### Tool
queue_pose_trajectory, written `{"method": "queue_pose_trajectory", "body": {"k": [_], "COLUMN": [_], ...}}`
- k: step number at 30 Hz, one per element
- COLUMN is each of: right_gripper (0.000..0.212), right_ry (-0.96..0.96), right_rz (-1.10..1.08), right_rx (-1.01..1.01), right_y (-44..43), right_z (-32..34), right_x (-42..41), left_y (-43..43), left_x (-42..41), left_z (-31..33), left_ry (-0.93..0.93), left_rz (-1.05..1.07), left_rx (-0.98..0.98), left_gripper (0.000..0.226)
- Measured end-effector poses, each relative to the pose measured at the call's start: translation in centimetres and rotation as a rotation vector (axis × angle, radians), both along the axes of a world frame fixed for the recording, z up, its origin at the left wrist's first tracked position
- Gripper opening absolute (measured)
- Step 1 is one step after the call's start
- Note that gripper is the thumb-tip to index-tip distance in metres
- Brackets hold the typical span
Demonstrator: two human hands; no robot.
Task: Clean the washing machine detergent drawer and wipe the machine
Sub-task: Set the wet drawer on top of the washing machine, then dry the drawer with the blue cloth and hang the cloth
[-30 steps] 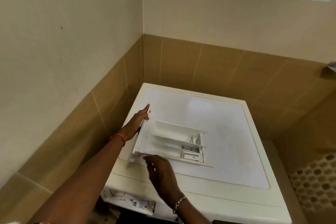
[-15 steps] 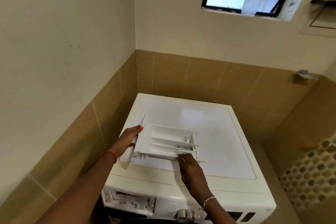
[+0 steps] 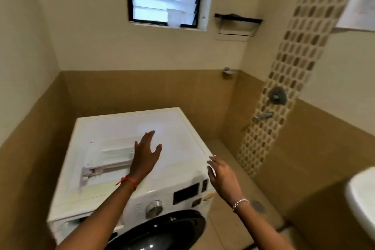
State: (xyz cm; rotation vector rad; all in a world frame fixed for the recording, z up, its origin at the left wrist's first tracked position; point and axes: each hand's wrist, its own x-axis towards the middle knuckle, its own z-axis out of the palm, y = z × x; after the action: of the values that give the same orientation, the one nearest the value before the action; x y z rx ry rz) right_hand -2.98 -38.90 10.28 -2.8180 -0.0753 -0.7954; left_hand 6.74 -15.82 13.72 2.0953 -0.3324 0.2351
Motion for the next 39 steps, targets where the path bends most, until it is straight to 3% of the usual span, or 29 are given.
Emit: {"method": "queue_pose_trajectory", "body": {"k": [4,9,17,23,30,39], "right_gripper": [0.017,0.037,0.027,0.027,0.044,0.044], "right_ry": [-0.048,-0.123,-0.085,-0.056,-0.019,0.021], "right_rz": [-0.161,-0.389,-0.731,-0.926,-1.02,-1.154], "right_rx": [0.022,0.029,0.015,-0.013,-0.069,0.065], "right_y": [-5.6,-12.5,-24.8,-34.5,-43.6,-51.7], "right_z": [-0.1,-0.1,-1.0,-0.6,0.4,1.4], "right_x": [-5.6,-12.7,-24.6,-32.1,-39.8,-45.1], "left_y": [-9.7,-20.8,-38.6,-51.0,-63.4,-73.6], "left_x": [-3.9,-8.3,-16.9,-23.8,-30.4,-36.1], "left_z": [-0.6,-1.7,-2.5,-2.7,-1.8,-0.9], "left_ry": [-0.044,-0.122,-0.219,-0.295,-0.289,-0.28], "left_rz": [-0.243,-0.542,-0.875,-1.068,-1.211,-1.354], "left_rx": [0.088,0.2,0.23,0.251,0.255,0.254], "left_gripper": [0.05,0.055,0.056,0.054,0.055,0.054]}}
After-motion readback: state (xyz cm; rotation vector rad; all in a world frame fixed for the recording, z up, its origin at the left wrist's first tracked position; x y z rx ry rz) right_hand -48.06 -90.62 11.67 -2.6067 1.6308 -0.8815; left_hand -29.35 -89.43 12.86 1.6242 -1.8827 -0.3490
